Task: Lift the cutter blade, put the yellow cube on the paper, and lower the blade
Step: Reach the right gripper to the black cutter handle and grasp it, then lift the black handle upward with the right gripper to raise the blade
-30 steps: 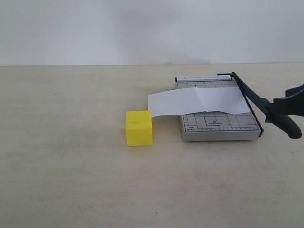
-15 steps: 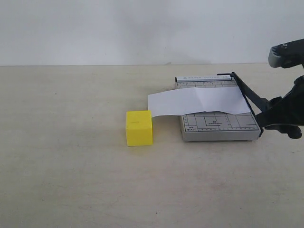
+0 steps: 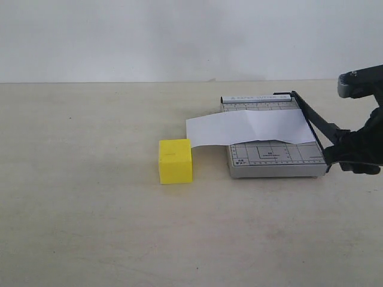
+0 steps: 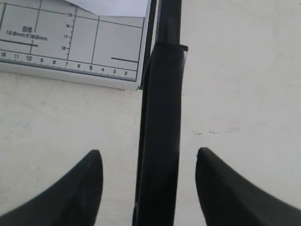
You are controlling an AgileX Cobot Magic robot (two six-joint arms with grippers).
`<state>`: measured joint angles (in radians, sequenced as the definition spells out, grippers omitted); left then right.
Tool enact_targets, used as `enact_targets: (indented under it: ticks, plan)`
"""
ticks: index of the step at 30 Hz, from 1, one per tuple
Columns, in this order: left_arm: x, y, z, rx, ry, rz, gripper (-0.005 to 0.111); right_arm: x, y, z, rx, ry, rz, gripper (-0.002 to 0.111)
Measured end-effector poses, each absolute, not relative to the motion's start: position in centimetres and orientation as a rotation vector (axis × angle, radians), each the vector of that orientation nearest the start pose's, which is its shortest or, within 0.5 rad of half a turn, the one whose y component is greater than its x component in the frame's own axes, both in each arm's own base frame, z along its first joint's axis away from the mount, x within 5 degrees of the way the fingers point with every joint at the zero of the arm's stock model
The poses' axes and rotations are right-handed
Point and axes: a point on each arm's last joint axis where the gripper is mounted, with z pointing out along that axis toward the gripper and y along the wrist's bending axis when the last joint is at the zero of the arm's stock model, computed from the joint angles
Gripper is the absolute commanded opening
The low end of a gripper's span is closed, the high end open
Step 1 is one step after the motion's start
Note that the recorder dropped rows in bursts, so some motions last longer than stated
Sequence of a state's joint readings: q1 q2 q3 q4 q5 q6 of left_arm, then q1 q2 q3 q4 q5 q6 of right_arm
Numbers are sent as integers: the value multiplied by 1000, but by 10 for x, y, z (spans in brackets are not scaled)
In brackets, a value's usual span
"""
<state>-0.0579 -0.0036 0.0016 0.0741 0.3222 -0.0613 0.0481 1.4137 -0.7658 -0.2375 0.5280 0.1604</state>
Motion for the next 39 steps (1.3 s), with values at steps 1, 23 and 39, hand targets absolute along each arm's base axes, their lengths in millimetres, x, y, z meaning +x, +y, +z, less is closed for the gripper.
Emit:
enact_targets:
  ticks: [1, 23, 39]
  plan:
    - [54, -1, 184, 44, 1802, -14, 4, 261, 2, 212, -77, 2649, -157, 45]
    - [54, -1, 184, 44, 1802, -13, 4, 264, 1, 214, 1, 2697, -151, 0]
    - [54, -1, 184, 44, 1802, -13, 4, 297, 1, 287, 31, 2492, -145, 0]
